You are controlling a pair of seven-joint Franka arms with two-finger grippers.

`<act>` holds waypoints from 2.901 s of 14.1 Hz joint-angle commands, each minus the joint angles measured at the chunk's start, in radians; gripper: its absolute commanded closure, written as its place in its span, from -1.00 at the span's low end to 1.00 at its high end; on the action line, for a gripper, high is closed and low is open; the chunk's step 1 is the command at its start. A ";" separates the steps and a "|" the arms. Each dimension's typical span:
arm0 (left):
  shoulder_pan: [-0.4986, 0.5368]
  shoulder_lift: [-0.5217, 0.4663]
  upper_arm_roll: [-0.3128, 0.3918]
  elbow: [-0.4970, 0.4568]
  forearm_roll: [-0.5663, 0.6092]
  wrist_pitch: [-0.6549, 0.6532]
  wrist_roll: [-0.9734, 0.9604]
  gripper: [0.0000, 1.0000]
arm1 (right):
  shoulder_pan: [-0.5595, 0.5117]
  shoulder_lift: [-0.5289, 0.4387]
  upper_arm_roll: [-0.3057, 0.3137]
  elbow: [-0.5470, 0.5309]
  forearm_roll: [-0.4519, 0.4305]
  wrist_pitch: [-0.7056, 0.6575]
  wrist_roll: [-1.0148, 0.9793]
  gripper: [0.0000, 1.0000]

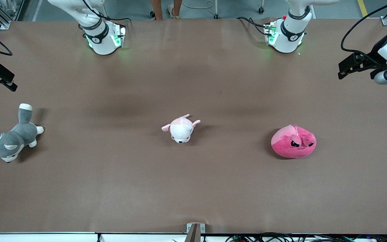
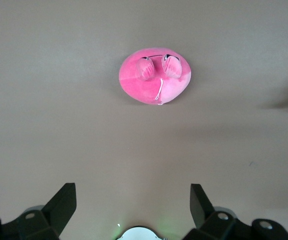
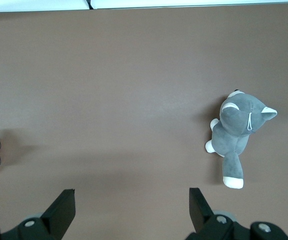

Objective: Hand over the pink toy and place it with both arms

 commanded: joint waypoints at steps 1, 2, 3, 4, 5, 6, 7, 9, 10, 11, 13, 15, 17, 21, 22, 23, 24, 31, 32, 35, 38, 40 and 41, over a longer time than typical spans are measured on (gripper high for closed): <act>0.004 -0.003 0.001 0.009 -0.007 0.005 0.020 -1.00 | 0.004 0.010 0.000 0.011 -0.015 0.002 -0.006 -1.00; 0.007 0.009 0.002 0.011 -0.005 0.006 0.020 -1.00 | 0.003 0.010 0.000 0.014 -0.017 0.002 -0.006 -1.00; 0.007 0.031 0.004 0.022 -0.004 0.008 0.020 -1.00 | 0.003 0.010 0.000 0.019 -0.017 0.002 -0.006 -1.00; 0.009 0.058 0.004 0.041 -0.004 0.011 0.020 -1.00 | 0.001 0.011 0.000 0.019 -0.015 0.002 -0.006 -1.00; 0.017 0.092 0.008 0.061 -0.008 0.026 0.020 -1.00 | 0.001 0.011 0.000 0.019 -0.015 0.001 -0.006 -1.00; 0.035 0.112 0.008 0.060 -0.013 0.066 0.020 -1.00 | 0.001 0.011 0.000 0.019 -0.015 0.001 -0.006 -1.00; 0.055 0.129 0.008 0.036 -0.031 0.131 0.020 -1.00 | 0.001 0.011 0.000 0.019 -0.014 0.001 -0.006 -1.00; 0.087 0.169 0.008 -0.007 -0.076 0.220 0.019 -1.00 | 0.003 0.011 0.000 0.019 -0.014 0.001 -0.005 -1.00; 0.087 0.190 0.008 -0.032 -0.085 0.259 0.014 -1.00 | 0.001 0.011 0.000 0.019 -0.009 0.001 -0.003 -1.00; 0.086 0.193 0.008 -0.076 -0.085 0.326 -0.002 -1.00 | -0.002 0.022 0.000 0.019 -0.006 0.001 -0.003 -1.00; 0.089 0.190 0.008 -0.183 -0.085 0.475 -0.003 -1.00 | 0.000 0.039 0.000 0.019 -0.018 -0.005 -0.012 -1.00; 0.087 0.209 0.008 -0.266 -0.085 0.621 -0.001 -1.00 | -0.002 0.036 -0.002 0.016 -0.017 -0.005 -0.011 -1.00; 0.089 0.212 0.007 -0.364 -0.085 0.772 0.004 -1.00 | 0.000 0.036 -0.002 0.003 -0.017 0.001 -0.009 -1.00; 0.089 0.222 0.005 -0.449 -0.085 0.890 0.000 -0.95 | -0.003 -0.006 -0.003 -0.070 -0.017 0.013 -0.011 -1.00; 0.090 0.233 0.005 -0.449 -0.085 0.890 0.002 -0.88 | -0.003 -0.009 -0.003 -0.070 -0.017 0.004 -0.011 -1.00; 0.089 0.239 0.005 -0.449 -0.085 0.890 0.002 -0.69 | -0.003 -0.009 -0.003 -0.063 -0.017 -0.019 -0.012 -1.00; 0.089 0.247 0.001 -0.448 -0.085 0.891 0.002 -0.67 | 0.001 -0.004 -0.002 -0.032 -0.017 -0.066 -0.005 -1.00; 0.083 0.284 -0.002 -0.448 -0.143 0.903 0.016 -0.50 | 0.070 0.005 0.003 0.054 0.023 -0.128 -0.001 -1.00; 0.083 0.285 -0.002 -0.448 -0.143 0.903 0.017 -0.39 | 0.085 0.005 0.003 0.056 0.034 -0.130 0.000 -1.00; 0.081 0.292 -0.004 -0.448 -0.145 0.903 0.017 -0.03 | 0.102 0.005 0.003 0.062 0.034 -0.162 -0.012 -1.00; 0.081 0.293 -0.013 -0.446 -0.145 0.903 0.017 0.51 | 0.110 0.010 0.003 0.092 0.043 -0.183 -0.020 -1.00; 0.083 0.290 -0.028 -0.445 -0.145 0.902 0.017 0.84 | 0.136 0.010 0.003 0.091 0.048 -0.194 -0.006 -1.00; 0.083 0.287 -0.031 -0.442 -0.145 0.900 0.013 0.87 | 0.139 0.011 0.003 0.091 0.067 -0.196 -0.011 -1.00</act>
